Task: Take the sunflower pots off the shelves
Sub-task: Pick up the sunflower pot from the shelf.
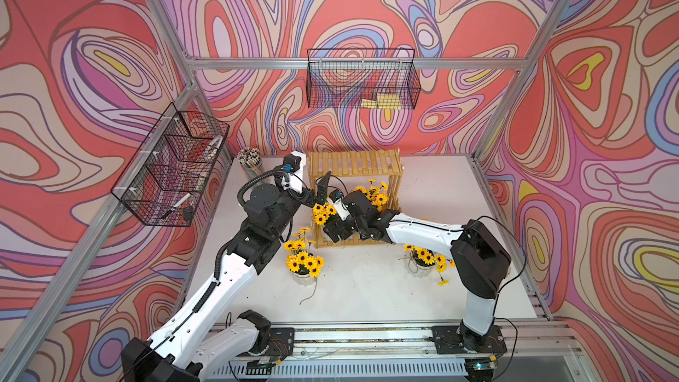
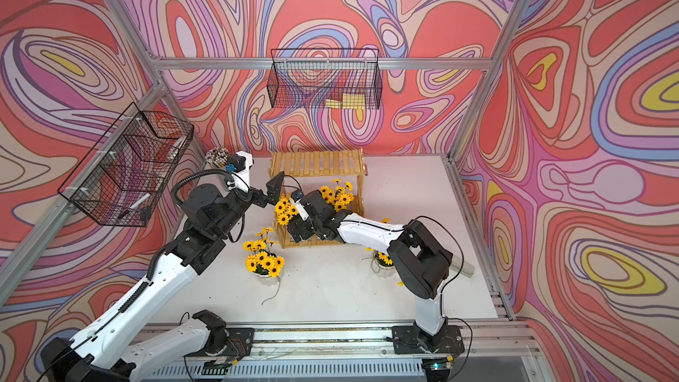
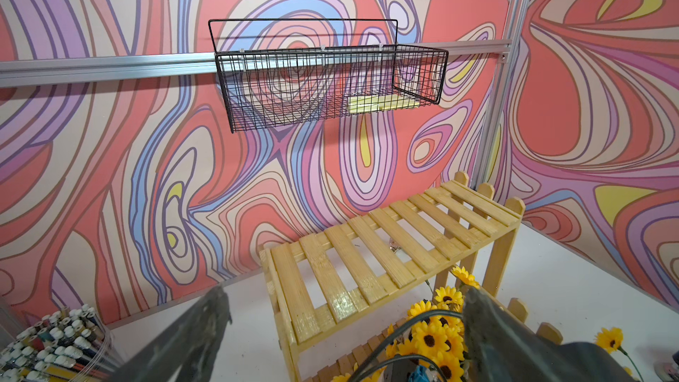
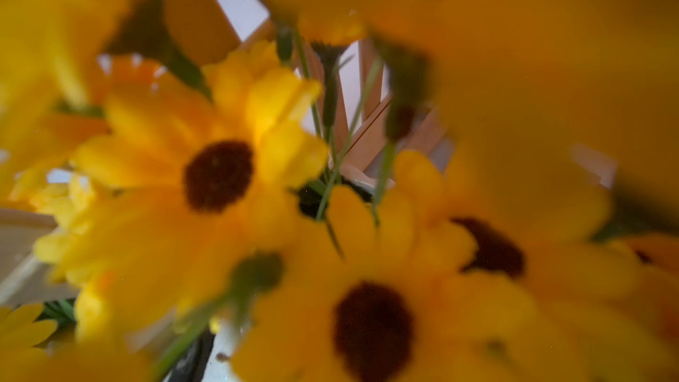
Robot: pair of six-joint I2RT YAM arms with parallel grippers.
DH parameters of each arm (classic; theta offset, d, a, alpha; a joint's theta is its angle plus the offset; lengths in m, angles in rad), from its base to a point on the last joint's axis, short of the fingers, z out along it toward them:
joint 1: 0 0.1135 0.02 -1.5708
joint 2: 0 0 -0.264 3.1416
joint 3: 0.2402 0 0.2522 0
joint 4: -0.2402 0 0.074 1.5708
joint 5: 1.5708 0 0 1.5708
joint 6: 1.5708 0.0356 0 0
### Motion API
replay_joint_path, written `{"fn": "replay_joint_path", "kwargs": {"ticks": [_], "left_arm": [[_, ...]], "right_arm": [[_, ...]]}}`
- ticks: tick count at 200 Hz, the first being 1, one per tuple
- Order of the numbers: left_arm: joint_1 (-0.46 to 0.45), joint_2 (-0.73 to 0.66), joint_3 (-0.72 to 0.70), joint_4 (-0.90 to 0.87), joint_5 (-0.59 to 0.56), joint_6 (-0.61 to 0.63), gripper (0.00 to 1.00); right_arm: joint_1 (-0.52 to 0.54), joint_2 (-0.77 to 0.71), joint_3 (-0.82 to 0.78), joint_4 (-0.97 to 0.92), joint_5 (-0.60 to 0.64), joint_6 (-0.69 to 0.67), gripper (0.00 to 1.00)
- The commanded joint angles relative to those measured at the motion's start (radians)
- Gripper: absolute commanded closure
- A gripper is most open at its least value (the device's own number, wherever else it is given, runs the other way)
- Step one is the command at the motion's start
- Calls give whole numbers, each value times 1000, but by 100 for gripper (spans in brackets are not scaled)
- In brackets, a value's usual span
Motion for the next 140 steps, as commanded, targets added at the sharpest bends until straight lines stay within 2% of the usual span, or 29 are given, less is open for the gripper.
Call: {"fn": "replay_joint_path", "kwargs": {"ticks": [1, 140], "left_arm": [[5, -16, -7, 8, -8, 10, 0], [5, -17, -9, 9, -5, 9, 0]], "right_arm": [[3, 26, 29, 23, -5, -18, 5], [11, 102, 82, 26, 26, -14, 5]]}}
